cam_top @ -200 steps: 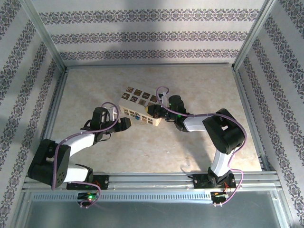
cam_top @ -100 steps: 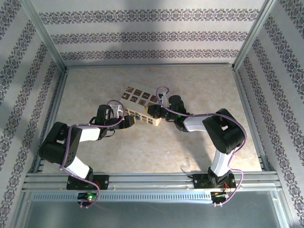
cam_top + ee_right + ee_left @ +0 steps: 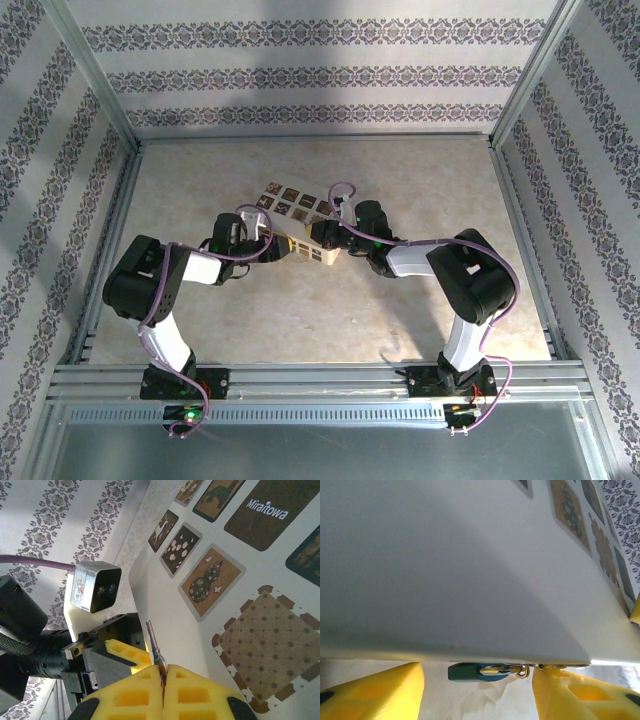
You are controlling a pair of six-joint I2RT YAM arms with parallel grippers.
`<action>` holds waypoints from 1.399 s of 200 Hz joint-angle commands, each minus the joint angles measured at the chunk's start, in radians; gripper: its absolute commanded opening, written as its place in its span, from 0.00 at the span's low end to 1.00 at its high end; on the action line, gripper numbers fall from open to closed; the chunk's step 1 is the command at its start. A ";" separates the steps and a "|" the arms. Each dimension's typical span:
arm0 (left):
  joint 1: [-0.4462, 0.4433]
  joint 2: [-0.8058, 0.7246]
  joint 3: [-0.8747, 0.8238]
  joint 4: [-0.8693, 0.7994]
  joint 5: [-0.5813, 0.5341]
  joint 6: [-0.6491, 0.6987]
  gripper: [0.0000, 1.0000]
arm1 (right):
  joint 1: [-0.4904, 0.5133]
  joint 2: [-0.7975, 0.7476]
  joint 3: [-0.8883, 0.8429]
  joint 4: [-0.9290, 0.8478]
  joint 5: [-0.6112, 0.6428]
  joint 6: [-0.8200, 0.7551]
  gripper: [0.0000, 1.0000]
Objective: Unlock a padlock with a key
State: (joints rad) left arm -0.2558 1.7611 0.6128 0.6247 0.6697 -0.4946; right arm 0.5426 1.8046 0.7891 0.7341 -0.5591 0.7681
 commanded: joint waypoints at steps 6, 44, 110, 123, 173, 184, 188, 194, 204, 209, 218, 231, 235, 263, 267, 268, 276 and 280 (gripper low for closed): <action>-0.017 0.022 0.037 0.012 -0.008 0.044 0.58 | -0.005 0.024 -0.021 -0.099 0.004 -0.021 0.00; -0.034 0.050 0.056 0.016 0.015 0.040 0.53 | -0.006 0.022 -0.017 -0.102 0.005 -0.023 0.00; -0.055 0.086 0.062 0.066 0.031 -0.002 0.48 | -0.007 0.019 -0.019 -0.107 0.008 -0.023 0.00; -0.061 0.089 0.061 0.071 0.024 -0.009 0.47 | -0.007 0.018 -0.019 -0.107 0.008 -0.023 0.00; -0.078 0.094 0.049 0.102 0.016 -0.033 0.46 | -0.007 0.018 -0.022 -0.107 0.011 -0.024 0.00; -0.083 0.095 0.048 0.101 0.013 -0.033 0.46 | -0.007 0.018 -0.024 -0.106 0.011 -0.025 0.00; -0.083 0.094 0.048 0.101 0.011 -0.033 0.46 | -0.007 0.018 -0.024 -0.106 0.011 -0.024 0.00; -0.087 0.094 0.048 0.101 0.011 -0.033 0.46 | -0.007 0.018 -0.024 -0.105 0.011 -0.025 0.00; -0.088 0.094 0.047 0.098 0.007 -0.031 0.46 | -0.007 0.016 -0.024 -0.105 0.011 -0.025 0.00; -0.089 0.094 0.046 0.098 0.004 -0.030 0.46 | -0.007 0.016 -0.024 -0.105 0.010 -0.024 0.00; -0.091 0.094 0.044 0.097 0.002 -0.029 0.46 | -0.007 0.016 -0.025 -0.105 0.010 -0.024 0.00; -0.094 0.092 0.044 0.096 0.002 -0.027 0.46 | -0.007 0.016 -0.025 -0.105 0.010 -0.024 0.00; -0.096 0.092 0.044 0.096 0.001 -0.027 0.46 | -0.008 0.015 -0.025 -0.105 0.010 -0.024 0.01; -0.102 0.083 0.044 0.081 -0.004 -0.017 0.47 | -0.007 0.015 -0.027 -0.104 0.010 -0.024 0.00; -0.103 0.082 0.045 0.077 -0.003 -0.015 0.47 | -0.007 0.016 -0.027 -0.104 0.011 -0.024 0.01; -0.103 0.082 0.045 0.076 -0.004 -0.015 0.47 | -0.007 0.016 -0.027 -0.104 0.011 -0.024 0.00; -0.107 0.078 0.045 0.071 -0.005 -0.012 0.47 | -0.007 0.016 -0.027 -0.104 0.011 -0.024 0.00; -0.107 0.076 0.045 0.068 -0.005 -0.009 0.47 | -0.007 0.016 -0.027 -0.104 0.010 -0.025 0.00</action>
State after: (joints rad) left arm -0.3161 1.8355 0.6521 0.6849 0.6357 -0.5091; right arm 0.5385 1.8030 0.7891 0.7300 -0.5583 0.7593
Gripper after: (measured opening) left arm 0.466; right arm 0.044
